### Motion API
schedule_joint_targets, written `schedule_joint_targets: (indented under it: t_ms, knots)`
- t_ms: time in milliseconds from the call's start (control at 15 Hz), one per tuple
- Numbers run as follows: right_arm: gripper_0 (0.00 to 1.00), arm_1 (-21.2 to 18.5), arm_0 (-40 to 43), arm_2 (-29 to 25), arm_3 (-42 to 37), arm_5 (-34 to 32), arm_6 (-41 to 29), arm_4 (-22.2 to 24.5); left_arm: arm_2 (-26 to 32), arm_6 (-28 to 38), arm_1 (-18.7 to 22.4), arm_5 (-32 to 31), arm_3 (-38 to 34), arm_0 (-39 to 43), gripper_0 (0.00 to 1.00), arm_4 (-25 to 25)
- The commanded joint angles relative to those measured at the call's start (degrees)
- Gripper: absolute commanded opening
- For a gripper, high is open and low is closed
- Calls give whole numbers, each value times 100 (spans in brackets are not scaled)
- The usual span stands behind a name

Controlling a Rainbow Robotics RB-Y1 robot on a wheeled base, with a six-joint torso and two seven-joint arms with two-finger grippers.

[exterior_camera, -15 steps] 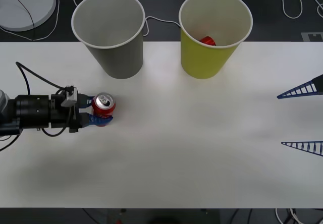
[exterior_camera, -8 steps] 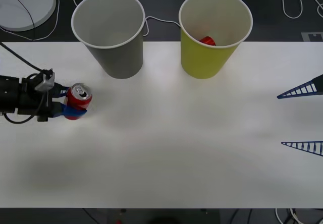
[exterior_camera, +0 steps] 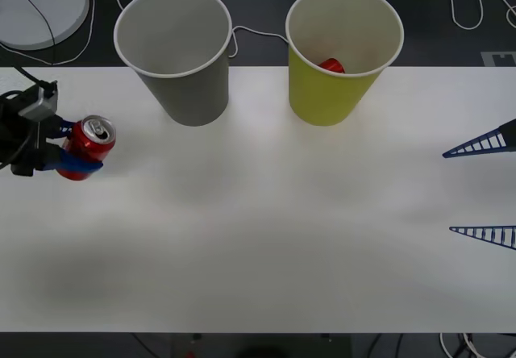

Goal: Put the can into the green bin and the plastic bottle into the gray bin

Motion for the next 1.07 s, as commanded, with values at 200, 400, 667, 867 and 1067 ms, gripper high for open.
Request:
schedule_joint_targets:
  t_ms: [200,400,667,867,1067]
  knots:
    - [100,0,0,0,0,0,0,0,-7,1109,504,-274,-1010,0,0,-132]
    - [100,0,0,0,0,0,0,0,-7,2111,759,-468,-2012,-8,0,-150]
    - [100,0,0,0,0,0,0,0,-87,3219,803,-582,-2724,-404,0,-220]
    - [100,0,0,0,0,0,0,0,-623,3992,847,-582,-2768,-1300,0,-168]
    - [100,0,0,0,0,0,0,0,-1449,4677,856,-582,-2583,-2390,0,-1]
